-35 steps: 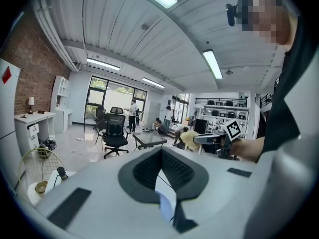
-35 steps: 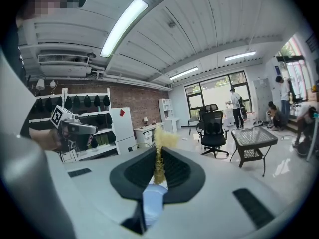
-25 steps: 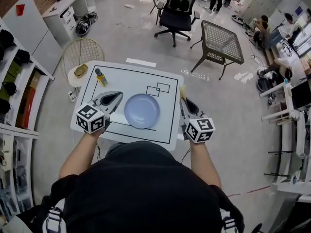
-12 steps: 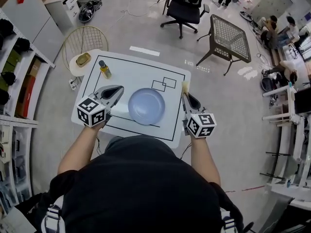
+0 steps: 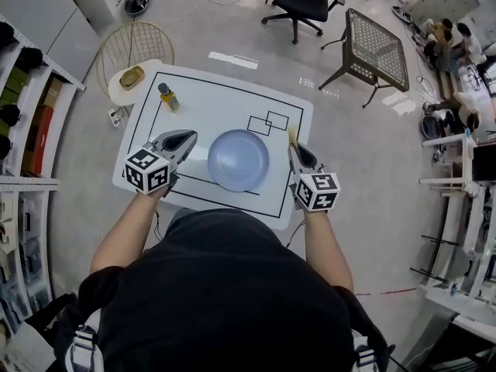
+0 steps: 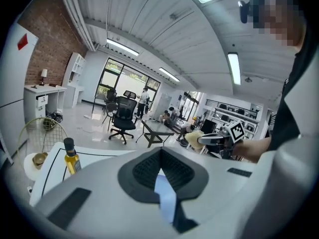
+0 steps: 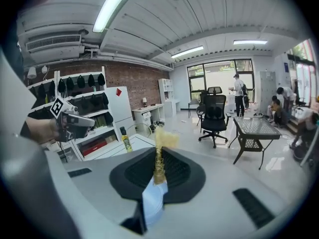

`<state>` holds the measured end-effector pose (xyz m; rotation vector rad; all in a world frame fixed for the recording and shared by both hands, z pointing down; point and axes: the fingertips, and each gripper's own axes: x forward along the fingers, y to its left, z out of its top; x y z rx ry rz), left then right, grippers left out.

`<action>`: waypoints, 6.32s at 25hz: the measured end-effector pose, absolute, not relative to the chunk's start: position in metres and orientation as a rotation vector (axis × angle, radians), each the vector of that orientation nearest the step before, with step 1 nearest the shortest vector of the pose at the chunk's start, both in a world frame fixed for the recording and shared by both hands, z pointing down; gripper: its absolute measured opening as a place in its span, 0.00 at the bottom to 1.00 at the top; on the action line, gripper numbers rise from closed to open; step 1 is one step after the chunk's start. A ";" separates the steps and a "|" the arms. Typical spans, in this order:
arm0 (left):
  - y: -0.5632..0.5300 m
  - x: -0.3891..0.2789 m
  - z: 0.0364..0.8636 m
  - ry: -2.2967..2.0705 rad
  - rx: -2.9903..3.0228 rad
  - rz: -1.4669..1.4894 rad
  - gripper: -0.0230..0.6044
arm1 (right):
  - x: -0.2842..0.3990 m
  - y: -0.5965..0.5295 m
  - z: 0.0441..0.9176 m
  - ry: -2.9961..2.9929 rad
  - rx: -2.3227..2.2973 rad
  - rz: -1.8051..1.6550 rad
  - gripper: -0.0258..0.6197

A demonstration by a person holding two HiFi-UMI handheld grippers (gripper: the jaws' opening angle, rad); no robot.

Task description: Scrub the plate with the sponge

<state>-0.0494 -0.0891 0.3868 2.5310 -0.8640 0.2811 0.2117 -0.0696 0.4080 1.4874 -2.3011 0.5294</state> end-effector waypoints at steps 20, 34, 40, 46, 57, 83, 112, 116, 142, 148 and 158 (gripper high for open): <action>-0.081 -0.065 0.521 -0.742 2.211 0.395 0.05 | 0.164 -0.080 0.523 -2.157 1.229 0.636 0.09; -0.062 -0.059 0.591 -0.613 2.051 0.449 0.05 | 0.116 -0.078 0.589 -2.099 0.998 0.620 0.09; -0.050 -0.054 0.618 -0.568 1.982 0.472 0.08 | 0.093 -0.065 0.619 -2.080 0.851 0.565 0.09; -0.040 -0.049 0.644 -0.541 1.917 0.486 0.10 | 0.070 -0.060 0.634 -2.067 0.724 0.472 0.09; -0.032 -0.028 0.674 -0.485 1.814 0.462 0.14 | 0.035 -0.042 0.665 -2.090 0.470 0.290 0.09; -0.024 -0.014 0.702 -0.371 1.752 0.570 0.18 | 0.005 -0.021 0.704 -2.074 0.197 0.138 0.09; -0.024 -0.013 0.700 -0.361 1.701 0.522 0.16 | 0.059 -0.113 0.712 -1.842 0.317 0.000 0.09; -0.024 -0.013 0.700 -0.371 1.697 0.513 0.16 | 0.080 -0.110 0.711 -1.790 0.345 0.018 0.09; -0.046 -0.020 0.695 -0.500 1.682 0.425 0.12 | 0.152 -0.002 0.705 -1.591 0.325 0.233 0.10; -0.053 -0.018 0.695 -0.531 1.703 0.423 0.11 | 0.143 0.032 0.705 -1.607 0.289 0.302 0.10; -0.055 -0.017 0.694 -0.573 1.722 0.423 0.10 | 0.107 0.073 0.705 -1.692 0.249 0.386 0.10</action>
